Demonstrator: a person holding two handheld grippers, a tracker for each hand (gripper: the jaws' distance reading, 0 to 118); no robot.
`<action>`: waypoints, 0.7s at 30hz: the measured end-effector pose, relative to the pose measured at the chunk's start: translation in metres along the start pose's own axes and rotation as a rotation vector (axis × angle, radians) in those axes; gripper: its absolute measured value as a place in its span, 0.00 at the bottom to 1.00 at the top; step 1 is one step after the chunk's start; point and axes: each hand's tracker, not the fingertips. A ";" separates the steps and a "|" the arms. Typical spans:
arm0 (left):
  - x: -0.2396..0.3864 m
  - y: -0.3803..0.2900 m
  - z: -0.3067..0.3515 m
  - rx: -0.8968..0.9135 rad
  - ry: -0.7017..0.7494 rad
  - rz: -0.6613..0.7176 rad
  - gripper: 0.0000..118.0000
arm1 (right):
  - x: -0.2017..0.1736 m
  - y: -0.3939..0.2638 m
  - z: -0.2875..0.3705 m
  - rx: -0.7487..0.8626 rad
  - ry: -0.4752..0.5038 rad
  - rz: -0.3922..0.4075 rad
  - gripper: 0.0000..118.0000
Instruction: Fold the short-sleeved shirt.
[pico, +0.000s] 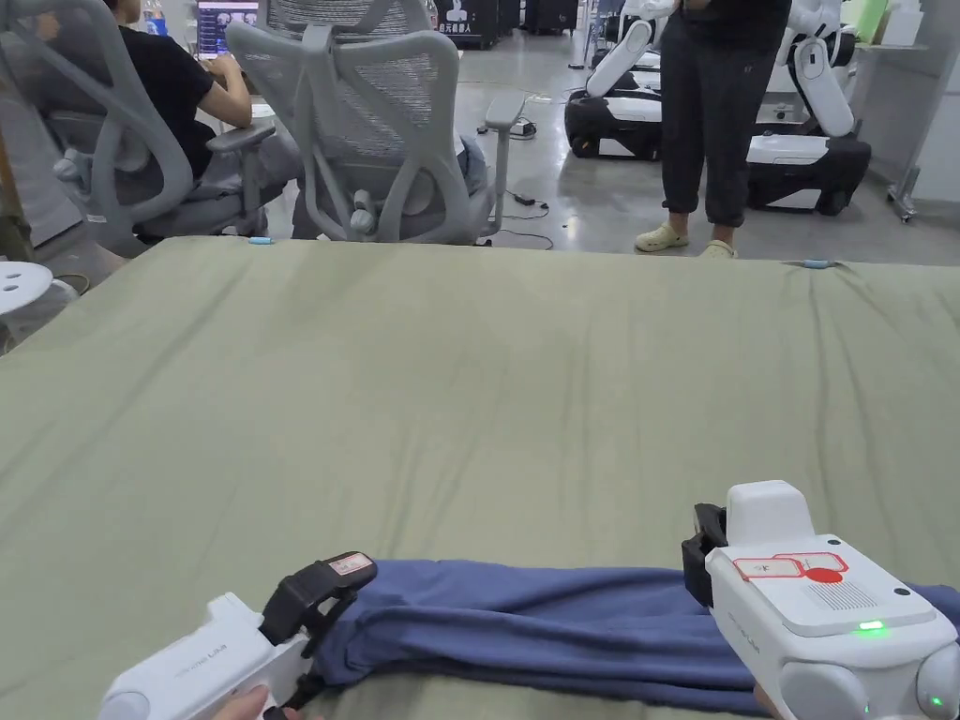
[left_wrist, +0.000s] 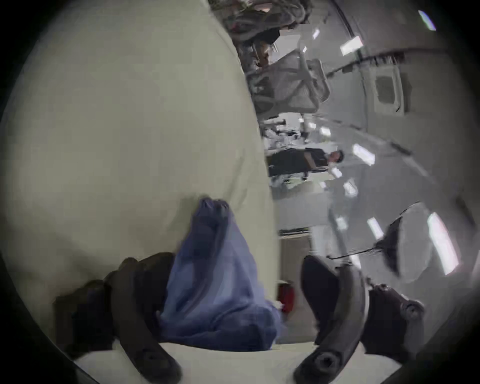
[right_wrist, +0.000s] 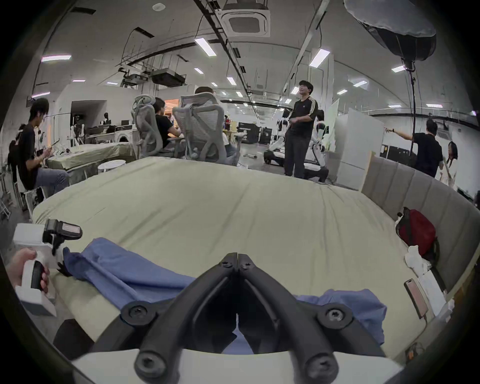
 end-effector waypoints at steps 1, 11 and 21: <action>-0.002 -0.005 -0.012 -0.027 -0.018 0.042 0.79 | 0.000 0.001 0.001 -0.002 -0.005 -0.001 0.00; 0.036 -0.008 -0.025 0.170 0.323 -0.263 0.05 | 0.017 -0.005 0.003 -0.028 -0.037 0.000 0.00; 0.136 -0.060 -0.035 0.151 0.621 -1.104 0.05 | 0.027 -0.010 0.001 -0.030 -0.011 -0.020 0.00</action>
